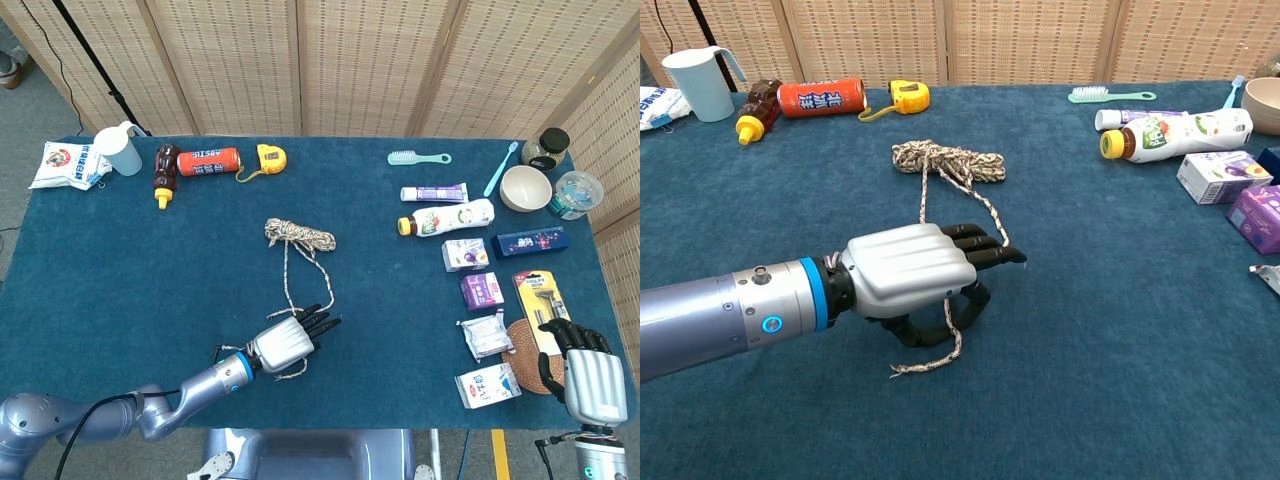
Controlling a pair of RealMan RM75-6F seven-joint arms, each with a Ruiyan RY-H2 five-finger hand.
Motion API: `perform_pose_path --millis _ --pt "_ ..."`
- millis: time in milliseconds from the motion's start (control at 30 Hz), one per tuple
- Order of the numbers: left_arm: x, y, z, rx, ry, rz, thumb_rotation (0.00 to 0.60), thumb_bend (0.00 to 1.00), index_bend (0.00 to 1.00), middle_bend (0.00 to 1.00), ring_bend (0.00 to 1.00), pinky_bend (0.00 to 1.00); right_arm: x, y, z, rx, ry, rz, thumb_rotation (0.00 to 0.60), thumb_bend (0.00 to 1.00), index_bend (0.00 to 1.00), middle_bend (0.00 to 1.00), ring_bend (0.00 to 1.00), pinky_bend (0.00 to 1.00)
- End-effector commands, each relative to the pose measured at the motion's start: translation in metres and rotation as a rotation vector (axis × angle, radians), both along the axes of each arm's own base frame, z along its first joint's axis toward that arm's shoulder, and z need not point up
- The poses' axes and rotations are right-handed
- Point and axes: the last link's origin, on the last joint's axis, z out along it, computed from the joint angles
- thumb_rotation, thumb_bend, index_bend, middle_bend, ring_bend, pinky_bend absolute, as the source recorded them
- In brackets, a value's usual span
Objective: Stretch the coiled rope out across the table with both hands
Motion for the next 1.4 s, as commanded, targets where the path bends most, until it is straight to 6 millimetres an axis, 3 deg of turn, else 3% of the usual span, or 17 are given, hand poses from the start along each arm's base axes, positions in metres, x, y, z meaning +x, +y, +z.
perform_pose_path --millis 33,300,833,1133,1400 --pt "0.0 0.0 -0.001 0.001 0.0 0.0 0.6 0.35 0.57 0.04 0.0 0.0 0.0 0.0 0.0 -0.001 0.0 -0.001 0.6 0.49 0.32 0.31 0.31 0.27" --pt "0.0 0.001 0.001 0.005 -0.01 0.008 0.6 0.35 0.58 0.06 0.0 0.0 0.0 0.0 0.001 -0.001 0.001 0.001 0.6 0.49 0.32 0.31 0.31 0.27" --pt "-0.004 0.009 0.023 0.036 -0.059 0.036 0.6 0.37 0.62 0.1 0.0 0.0 0.003 -0.002 0.002 0.0 0.004 0.012 0.6 0.49 0.32 0.31 0.31 0.27" --pt "-0.01 0.012 0.034 0.05 -0.058 0.045 0.6 0.47 0.64 0.14 0.0 0.0 0.003 -0.003 0.001 0.004 0.002 0.018 0.6 0.49 0.32 0.31 0.31 0.27" --pt "-0.012 0.015 0.043 0.07 -0.068 0.052 0.6 0.48 0.65 0.15 0.0 0.0 0.004 -0.004 0.001 0.007 -0.001 0.023 0.6 0.49 0.32 0.31 0.31 0.27"
